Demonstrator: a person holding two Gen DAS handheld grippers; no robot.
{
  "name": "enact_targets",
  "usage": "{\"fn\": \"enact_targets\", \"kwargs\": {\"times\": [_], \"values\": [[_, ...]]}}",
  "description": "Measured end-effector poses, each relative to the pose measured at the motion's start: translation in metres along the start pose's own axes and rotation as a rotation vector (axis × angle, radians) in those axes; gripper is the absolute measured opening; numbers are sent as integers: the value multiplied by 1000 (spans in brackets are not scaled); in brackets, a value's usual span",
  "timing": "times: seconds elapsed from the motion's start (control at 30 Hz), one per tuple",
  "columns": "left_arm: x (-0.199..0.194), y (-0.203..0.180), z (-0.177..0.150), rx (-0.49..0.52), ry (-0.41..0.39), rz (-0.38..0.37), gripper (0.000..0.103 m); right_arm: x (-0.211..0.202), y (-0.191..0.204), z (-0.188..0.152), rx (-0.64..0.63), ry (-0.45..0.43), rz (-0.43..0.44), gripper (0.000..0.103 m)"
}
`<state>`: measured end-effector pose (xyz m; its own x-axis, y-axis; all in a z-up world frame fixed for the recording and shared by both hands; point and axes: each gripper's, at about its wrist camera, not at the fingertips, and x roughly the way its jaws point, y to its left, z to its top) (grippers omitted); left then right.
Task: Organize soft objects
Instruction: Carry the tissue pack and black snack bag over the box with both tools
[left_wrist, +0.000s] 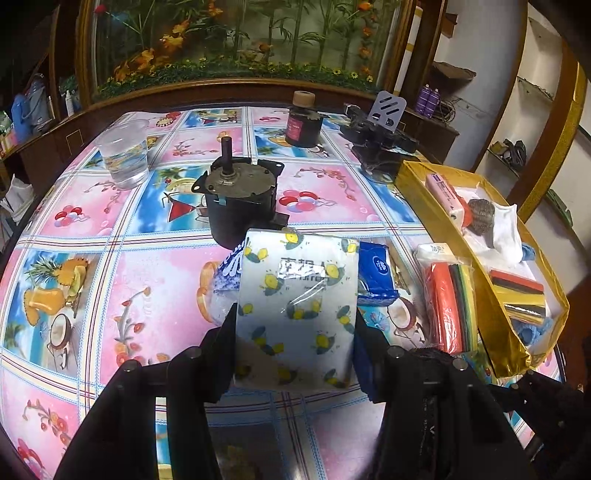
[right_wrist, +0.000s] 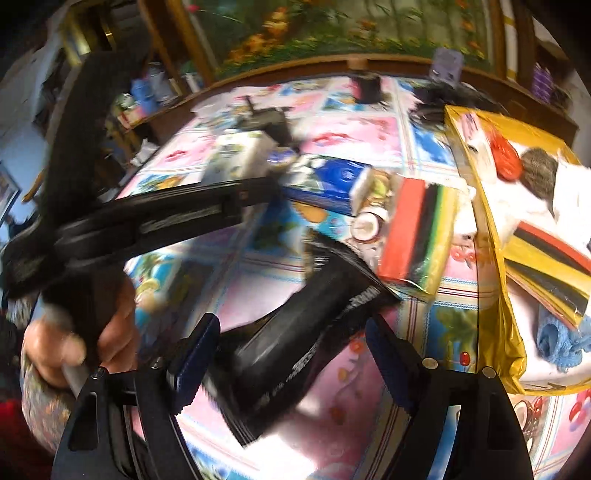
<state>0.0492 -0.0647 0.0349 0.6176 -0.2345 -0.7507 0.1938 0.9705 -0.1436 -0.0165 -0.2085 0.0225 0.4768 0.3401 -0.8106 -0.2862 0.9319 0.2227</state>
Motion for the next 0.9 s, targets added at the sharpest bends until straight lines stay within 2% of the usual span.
{"fn": "enact_targets", "kwargs": {"times": [0.03, 0.07, 0.1, 0.13, 0.2, 0.33, 0.47, 0.57, 0.73, 0.9], "values": [[0, 0, 0, 1, 0, 2, 52, 3, 0, 1, 1, 6, -15, 83], [0, 0, 0, 0, -1, 1, 52, 5, 1, 1, 0, 5, -44, 68], [0, 1, 0, 0, -1, -1, 52, 7, 1, 1, -1, 11, -54, 48], [0, 0, 0, -2, -1, -1, 52, 9, 2, -1, -8, 27, -58, 36], [0, 0, 0, -1, -2, -4, 52, 6, 5, -4, -33, 13, -67, 30], [-3, -2, -2, 6, -18, -11, 52, -4, 4, -4, -34, -31, -51, 29], [-9, -3, -2, 7, -46, -26, 52, -24, -5, 1, -3, -137, -34, 29], [-14, -5, -1, 16, -68, -34, 52, -36, -11, 6, 7, -204, -59, 29], [-16, -11, -1, 37, -85, -29, 52, -40, -21, 11, 51, -268, -45, 29], [-16, -14, -2, 47, -99, -11, 52, -39, -24, 31, 106, -359, -46, 29]]}}
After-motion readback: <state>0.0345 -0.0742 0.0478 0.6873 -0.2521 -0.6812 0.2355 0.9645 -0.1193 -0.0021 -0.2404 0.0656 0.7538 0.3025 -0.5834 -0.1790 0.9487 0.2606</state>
